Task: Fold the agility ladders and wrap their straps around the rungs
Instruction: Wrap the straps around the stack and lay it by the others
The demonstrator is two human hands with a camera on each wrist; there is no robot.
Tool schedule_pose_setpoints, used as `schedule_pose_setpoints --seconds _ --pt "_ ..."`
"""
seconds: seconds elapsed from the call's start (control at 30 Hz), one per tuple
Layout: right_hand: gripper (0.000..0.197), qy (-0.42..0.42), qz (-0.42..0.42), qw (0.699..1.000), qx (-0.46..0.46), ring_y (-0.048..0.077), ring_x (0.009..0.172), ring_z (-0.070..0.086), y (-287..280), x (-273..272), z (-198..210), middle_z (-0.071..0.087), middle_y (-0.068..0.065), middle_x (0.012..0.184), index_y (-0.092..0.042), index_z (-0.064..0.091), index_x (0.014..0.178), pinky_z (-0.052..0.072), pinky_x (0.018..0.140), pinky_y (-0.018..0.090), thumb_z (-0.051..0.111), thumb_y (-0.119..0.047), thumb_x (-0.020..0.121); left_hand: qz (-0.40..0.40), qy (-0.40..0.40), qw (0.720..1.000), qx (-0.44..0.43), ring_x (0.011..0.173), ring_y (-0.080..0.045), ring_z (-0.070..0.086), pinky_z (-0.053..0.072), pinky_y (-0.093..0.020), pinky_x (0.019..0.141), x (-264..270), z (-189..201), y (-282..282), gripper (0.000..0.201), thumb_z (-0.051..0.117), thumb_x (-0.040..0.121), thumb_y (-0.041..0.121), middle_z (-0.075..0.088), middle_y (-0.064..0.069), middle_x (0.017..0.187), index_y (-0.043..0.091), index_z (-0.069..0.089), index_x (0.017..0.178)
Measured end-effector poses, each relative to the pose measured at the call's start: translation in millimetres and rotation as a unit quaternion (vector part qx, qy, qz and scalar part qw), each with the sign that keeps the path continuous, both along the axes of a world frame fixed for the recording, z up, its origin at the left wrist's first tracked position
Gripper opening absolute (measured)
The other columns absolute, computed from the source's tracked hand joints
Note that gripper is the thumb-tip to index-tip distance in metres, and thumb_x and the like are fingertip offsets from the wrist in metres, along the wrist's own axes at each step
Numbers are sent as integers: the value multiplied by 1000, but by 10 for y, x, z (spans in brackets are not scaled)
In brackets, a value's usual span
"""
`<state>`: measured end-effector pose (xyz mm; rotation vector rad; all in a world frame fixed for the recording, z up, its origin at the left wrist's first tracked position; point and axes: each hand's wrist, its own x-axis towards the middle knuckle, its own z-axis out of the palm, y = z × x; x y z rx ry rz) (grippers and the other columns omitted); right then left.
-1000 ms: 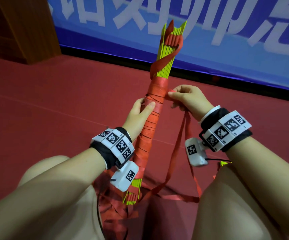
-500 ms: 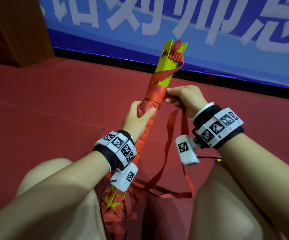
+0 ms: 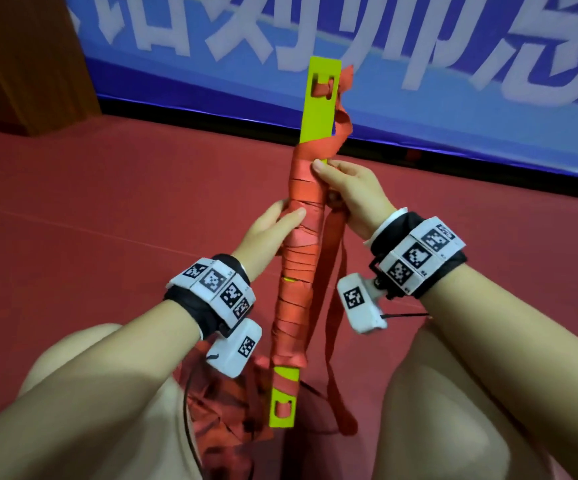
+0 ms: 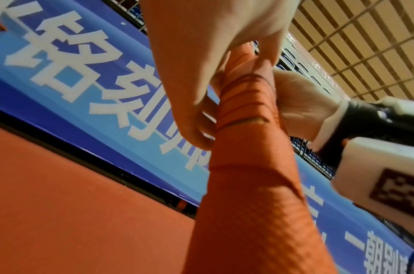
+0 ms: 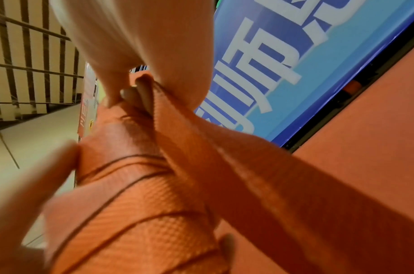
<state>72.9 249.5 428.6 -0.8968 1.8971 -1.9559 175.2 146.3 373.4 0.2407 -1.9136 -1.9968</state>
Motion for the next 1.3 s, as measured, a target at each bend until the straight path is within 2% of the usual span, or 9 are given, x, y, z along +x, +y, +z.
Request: schedule_pose_setpoints --seconds 0.2,0.33,0.47,0.67,0.83,0.93,1.0,1.13,1.3 --pt "22 -27 91 995 -28 2 42 31 -11 124 68 45 -11 49 -13 59 75 23 41 13 52 -14 96 -37 34 994 101 87 -14 65 51 -39 91 81 9 68 19 61 93 17 68 0 97 21 59 111" --pt "21 -43 119 992 -19 4 48 42 71 44 126 55 -7 58 -11 64 81 25 42 13 49 -10 96 -35 36 993 109 65 -22 63 56 -35 65 105 39 27 18 65 89 23 67 -6 77 17 56 103" --pt "10 -20 140 989 36 3 43 32 169 -42 130 52 -10 55 -12 65 94 18 40 13 55 -14 92 -62 22 994 87 58 -25 60 55 -37 61 128 61 8 33 64 82 32 65 -11 74 11 51 104" --pt "14 12 34 996 86 4 39 21 190 9 151 66 -3 61 -14 74 93 15 37 15 64 -24 89 -20 9 998 54 52 -24 59 56 -35 56 101 64 73 20 55 97 25 61 -12 72 9 48 108" --pt "19 33 -57 997 41 -1 42 54 119 104 95 68 -1 59 2 73 90 43 44 11 71 -16 85 62 2 998 -8 54 -12 62 54 -28 56 34 -7 116 8 55 97 31 61 -8 81 26 49 99" --pt "25 90 -119 983 107 1 38 44 72 55 -19 59 -2 54 -4 70 72 36 41 15 75 -27 82 107 -22 990 -89 71 -3 59 42 -14 58 30 -27 78 21 40 102 41 57 6 86 24 47 109" --pt "23 71 -105 983 133 4 34 40 69 30 -66 53 1 54 -10 63 68 31 37 16 72 -23 84 115 -38 985 -124 76 -5 57 40 -20 62 47 -31 49 33 29 104 43 56 9 86 19 47 118" --pt "12 16 -18 990 135 5 40 53 108 7 -55 58 6 63 -10 58 79 35 38 16 63 -3 88 125 -34 985 -117 54 9 58 41 -7 50 56 -29 -15 31 31 104 41 58 7 83 20 47 121" --pt "19 10 -30 994 104 8 45 63 50 79 -79 59 5 59 -11 48 79 39 38 15 50 -1 96 137 -52 984 -96 69 -8 64 46 -17 56 15 -91 -40 30 33 103 45 62 5 87 26 47 122"
